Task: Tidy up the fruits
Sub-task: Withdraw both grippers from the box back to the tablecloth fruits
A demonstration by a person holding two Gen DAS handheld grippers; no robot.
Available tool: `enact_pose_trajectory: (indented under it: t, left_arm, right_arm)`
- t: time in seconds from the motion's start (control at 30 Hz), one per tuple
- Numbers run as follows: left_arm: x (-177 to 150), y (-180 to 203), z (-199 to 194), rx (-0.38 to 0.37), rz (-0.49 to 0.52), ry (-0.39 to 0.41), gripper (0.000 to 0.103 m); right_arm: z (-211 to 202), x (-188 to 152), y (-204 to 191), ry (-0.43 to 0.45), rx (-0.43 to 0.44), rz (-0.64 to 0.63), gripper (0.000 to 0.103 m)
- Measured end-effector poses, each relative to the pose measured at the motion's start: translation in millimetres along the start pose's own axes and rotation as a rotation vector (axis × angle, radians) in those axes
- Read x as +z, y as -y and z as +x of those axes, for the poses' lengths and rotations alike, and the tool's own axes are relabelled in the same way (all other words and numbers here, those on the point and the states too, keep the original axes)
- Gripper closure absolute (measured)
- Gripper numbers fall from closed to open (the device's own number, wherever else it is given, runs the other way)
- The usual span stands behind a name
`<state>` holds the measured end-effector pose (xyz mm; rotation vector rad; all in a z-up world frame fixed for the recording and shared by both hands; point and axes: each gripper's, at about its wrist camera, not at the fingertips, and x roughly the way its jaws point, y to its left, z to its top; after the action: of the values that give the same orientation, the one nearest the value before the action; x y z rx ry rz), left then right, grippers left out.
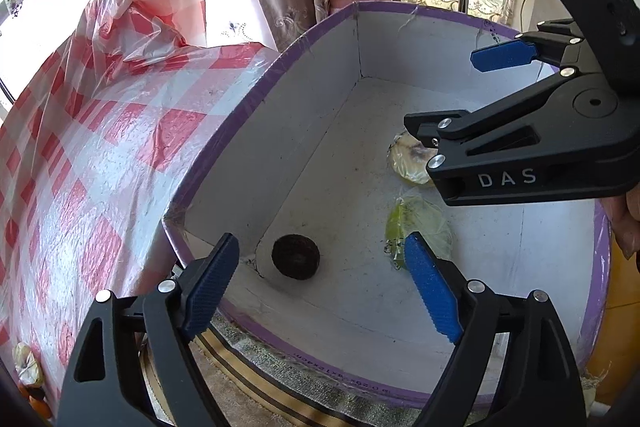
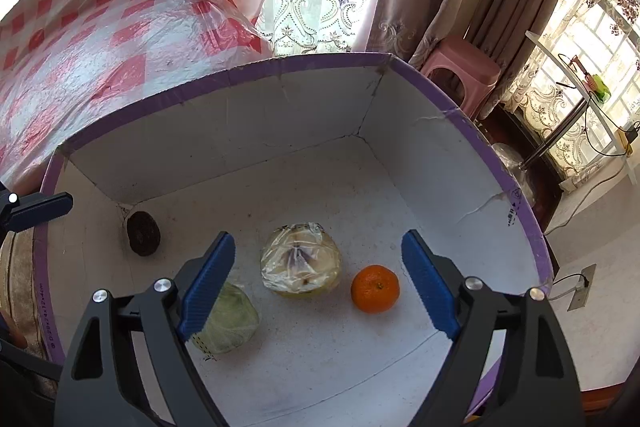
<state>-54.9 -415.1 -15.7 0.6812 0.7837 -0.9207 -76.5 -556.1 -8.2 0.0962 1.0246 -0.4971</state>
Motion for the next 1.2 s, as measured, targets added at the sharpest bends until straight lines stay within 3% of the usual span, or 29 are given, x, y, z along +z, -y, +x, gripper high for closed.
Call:
enact_pose_trajectory:
  t: [0.27, 0.37, 0.6, 0.7, 0.97, 1.2]
  left_arm:
    - [-1.9, -12.5, -19.0, -0.002, -0.064, 0.086, 0.017]
    - [-3.9, -27.1, -34.6, 0.004, -0.133, 0.144, 0.016]
    - [-18.3, -67.7, -72.7, 0.03, -0.293, 0.249, 0.016]
    - [-28.8, -83.7, -85.6, 0.062, -0.331, 0.27, 0.016]
    - [-72.3, -130.1, -122.5, 0.18, -0.427, 0.31, 0.016]
    - [-126.2, -187.8, -152.2, 0.272, -0.592, 0.324, 0.016]
  right_arm:
    - [-14.9, 5.8, -4.7, 0.044, 0.006, 0.007, 0.017]
    - [-24.0, 9.2, -7.6, 0.071, 0.019, 0.018, 0.017]
    - [-39.0, 15.4, -26.5, 0.11, 0.081, 0.02, 0.017]
    - [-48.7, 17.5, -39.4, 0.138, 0.165, 0.047, 0.017]
    - [-65.0, 27.7, -103.7, 0.154, 0.315, 0.031, 0.013]
    - [-71.4, 36.9, -177.0, 0.159, 0.393, -0.053, 0.013]
